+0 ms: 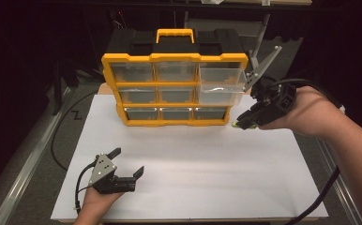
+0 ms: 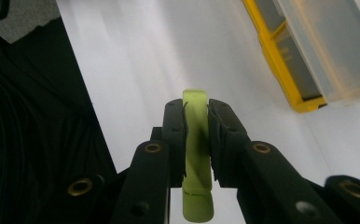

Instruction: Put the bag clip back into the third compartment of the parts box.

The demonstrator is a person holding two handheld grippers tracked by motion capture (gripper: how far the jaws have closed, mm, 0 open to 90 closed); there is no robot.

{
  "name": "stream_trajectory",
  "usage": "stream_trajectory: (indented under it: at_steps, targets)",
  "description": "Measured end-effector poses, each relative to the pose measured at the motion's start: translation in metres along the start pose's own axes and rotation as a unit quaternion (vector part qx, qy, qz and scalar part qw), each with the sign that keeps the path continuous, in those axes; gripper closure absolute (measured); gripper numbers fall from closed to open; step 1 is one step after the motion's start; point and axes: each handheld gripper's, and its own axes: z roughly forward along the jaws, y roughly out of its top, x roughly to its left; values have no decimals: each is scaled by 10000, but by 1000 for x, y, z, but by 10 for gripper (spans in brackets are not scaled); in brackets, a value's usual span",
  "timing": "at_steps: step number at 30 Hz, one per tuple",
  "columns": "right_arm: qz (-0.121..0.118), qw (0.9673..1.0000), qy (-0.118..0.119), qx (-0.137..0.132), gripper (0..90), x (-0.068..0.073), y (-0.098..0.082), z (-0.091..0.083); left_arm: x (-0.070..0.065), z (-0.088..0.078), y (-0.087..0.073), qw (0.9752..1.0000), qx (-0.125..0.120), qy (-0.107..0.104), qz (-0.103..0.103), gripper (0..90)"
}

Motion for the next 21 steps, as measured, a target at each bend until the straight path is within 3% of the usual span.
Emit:
stream_trajectory:
  at_steps: [21]
  targets:
    - [2,9998,-193,-7,790,-13,29,-25,-1,-1,1,10000,-63,-69,18,4]
